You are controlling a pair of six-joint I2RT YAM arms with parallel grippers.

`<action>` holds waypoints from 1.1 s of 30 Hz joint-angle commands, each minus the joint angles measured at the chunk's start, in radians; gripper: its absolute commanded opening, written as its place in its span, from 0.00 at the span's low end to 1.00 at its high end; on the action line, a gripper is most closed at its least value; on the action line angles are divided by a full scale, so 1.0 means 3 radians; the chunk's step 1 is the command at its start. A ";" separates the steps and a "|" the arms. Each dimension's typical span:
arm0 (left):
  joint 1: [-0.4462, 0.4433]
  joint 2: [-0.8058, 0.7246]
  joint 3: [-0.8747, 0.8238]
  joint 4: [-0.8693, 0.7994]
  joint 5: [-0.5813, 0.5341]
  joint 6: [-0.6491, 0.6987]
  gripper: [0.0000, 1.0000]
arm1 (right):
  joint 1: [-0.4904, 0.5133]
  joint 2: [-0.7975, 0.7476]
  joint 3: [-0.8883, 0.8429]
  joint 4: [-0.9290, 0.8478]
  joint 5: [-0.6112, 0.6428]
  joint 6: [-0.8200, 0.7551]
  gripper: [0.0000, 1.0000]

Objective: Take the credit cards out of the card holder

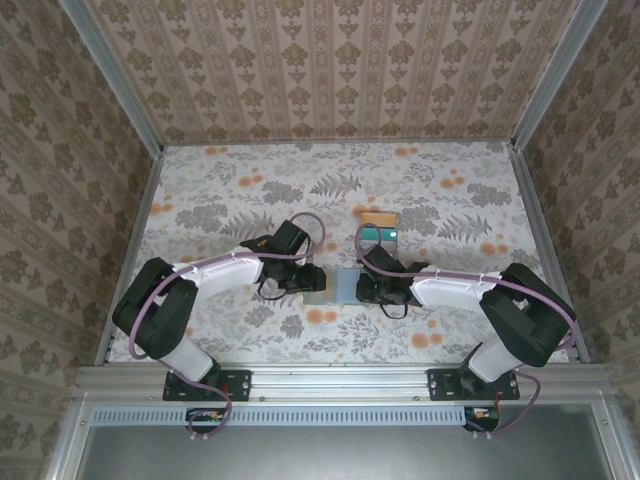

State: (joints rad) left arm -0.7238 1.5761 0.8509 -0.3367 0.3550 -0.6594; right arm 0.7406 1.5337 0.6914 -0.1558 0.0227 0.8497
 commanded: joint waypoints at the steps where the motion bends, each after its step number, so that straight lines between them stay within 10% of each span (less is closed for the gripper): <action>1: 0.0025 0.0047 -0.0030 -0.0004 0.0013 -0.0026 0.45 | 0.0066 0.0081 -0.0009 0.0031 -0.0040 0.0086 0.24; 33: -0.0047 0.0215 0.0024 0.0102 0.0173 0.0012 0.43 | 0.0091 0.0108 0.0022 0.0026 -0.0065 0.0083 0.24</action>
State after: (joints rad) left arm -0.7261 1.6245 0.8505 -0.3317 0.3546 -0.6590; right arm 0.7509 1.5383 0.6914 -0.1444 0.0292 0.8642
